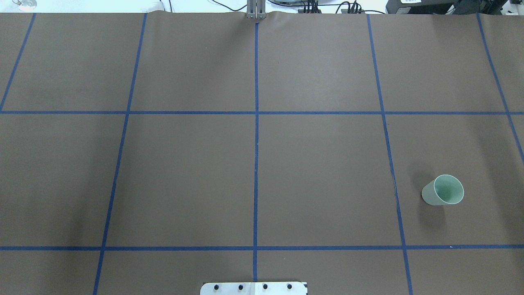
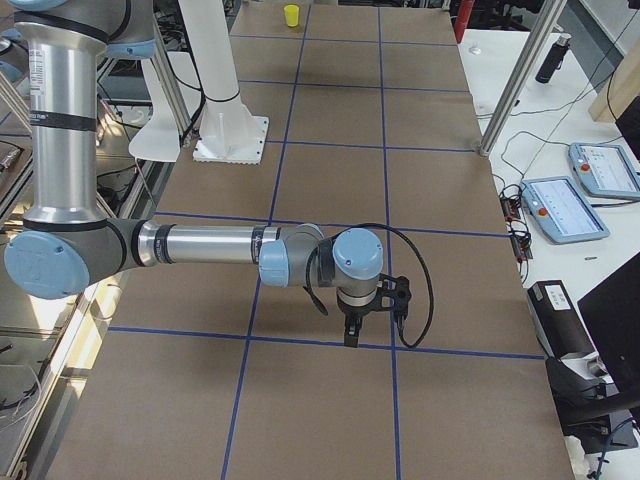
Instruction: Transfer and stack yellow cup on green cup
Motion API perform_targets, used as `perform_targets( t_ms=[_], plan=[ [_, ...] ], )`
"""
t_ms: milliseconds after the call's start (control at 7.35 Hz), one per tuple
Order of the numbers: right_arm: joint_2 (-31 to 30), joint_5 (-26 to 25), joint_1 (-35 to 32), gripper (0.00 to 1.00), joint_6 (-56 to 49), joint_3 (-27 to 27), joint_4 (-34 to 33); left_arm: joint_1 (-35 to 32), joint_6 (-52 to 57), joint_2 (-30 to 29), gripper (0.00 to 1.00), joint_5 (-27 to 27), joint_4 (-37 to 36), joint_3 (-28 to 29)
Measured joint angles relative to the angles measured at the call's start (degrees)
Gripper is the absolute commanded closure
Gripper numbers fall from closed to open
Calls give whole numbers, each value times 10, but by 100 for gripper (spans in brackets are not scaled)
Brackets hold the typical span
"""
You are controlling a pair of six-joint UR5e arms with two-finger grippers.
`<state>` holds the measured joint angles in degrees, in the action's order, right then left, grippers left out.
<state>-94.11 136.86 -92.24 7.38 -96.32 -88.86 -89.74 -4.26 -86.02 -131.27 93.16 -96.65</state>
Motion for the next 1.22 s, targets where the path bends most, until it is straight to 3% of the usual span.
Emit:
perform_targets(
  t_ms=[544,817,1225],
  plan=[
    [4,0,0,0,-1,0,0,2,-3,-8,0,-2,0,-7],
    [5,2,0,0,-2,-2,0,11,-10,-39,0,2,-4,-16],
    [2,2,0,0,-3,-9,0,35,-86,-51,0,62,-116,-119]
  ],
)
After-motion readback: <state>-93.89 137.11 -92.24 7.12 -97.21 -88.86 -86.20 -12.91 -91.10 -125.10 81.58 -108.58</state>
